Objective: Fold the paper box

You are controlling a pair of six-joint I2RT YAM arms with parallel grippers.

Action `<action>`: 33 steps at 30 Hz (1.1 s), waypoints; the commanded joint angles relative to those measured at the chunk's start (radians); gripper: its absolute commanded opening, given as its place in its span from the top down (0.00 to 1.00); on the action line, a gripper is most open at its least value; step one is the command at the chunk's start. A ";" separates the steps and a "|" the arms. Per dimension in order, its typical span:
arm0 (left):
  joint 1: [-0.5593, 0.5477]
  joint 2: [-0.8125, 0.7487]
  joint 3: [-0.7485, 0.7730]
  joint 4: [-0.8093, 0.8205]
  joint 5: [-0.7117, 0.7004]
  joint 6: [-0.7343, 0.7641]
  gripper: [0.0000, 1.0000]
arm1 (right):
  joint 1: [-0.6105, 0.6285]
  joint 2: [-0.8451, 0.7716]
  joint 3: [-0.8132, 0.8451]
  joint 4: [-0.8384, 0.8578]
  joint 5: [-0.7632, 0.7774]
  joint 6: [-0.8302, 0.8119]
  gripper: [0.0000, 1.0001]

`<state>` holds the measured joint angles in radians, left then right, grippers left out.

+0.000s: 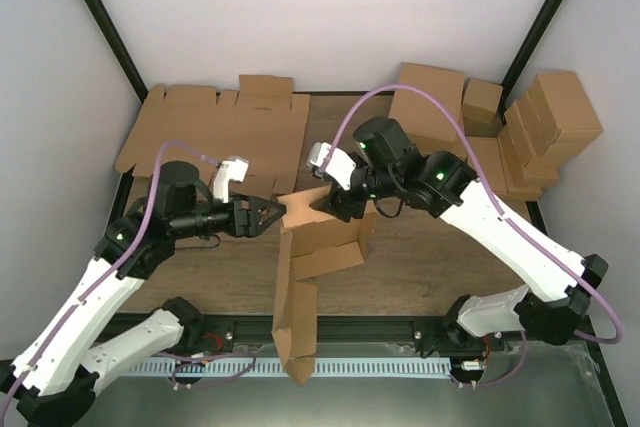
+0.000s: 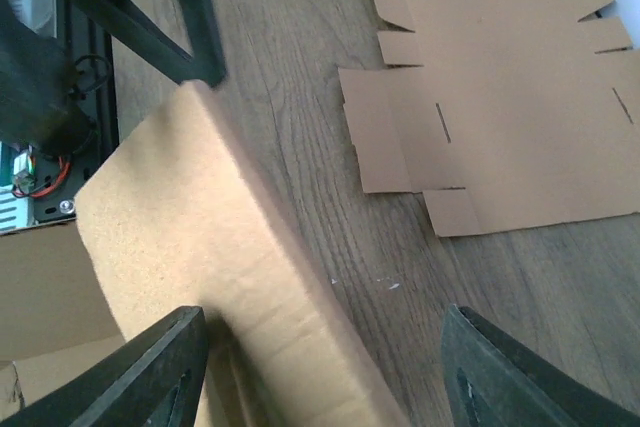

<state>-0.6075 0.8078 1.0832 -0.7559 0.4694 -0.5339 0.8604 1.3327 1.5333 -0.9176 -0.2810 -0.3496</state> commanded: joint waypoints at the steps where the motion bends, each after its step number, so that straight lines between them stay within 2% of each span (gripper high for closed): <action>1: -0.003 0.026 -0.033 0.064 0.034 -0.025 0.22 | -0.005 -0.055 0.005 -0.007 -0.059 -0.021 0.34; 5: -0.003 0.042 -0.048 0.108 0.022 -0.042 0.22 | -0.004 -0.046 0.017 -0.045 -0.080 -0.006 0.34; 8: -0.003 0.031 -0.088 0.190 0.037 -0.096 0.27 | -0.004 -0.036 0.022 -0.066 -0.106 -0.006 0.34; 18: -0.003 0.012 -0.115 0.224 0.025 -0.132 0.30 | -0.003 -0.038 -0.044 -0.066 -0.087 0.008 0.45; 25: -0.003 0.019 -0.160 0.239 0.020 -0.145 0.41 | 0.039 -0.085 -0.122 -0.027 0.049 -0.017 0.37; 33: -0.003 0.013 -0.200 0.277 0.033 -0.183 0.42 | 0.140 -0.122 -0.194 0.070 0.238 -0.061 0.29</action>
<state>-0.6075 0.8295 0.8997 -0.5266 0.4908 -0.6827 0.9619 1.2236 1.3670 -0.8810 -0.1703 -0.3748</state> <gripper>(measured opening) 0.582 0.698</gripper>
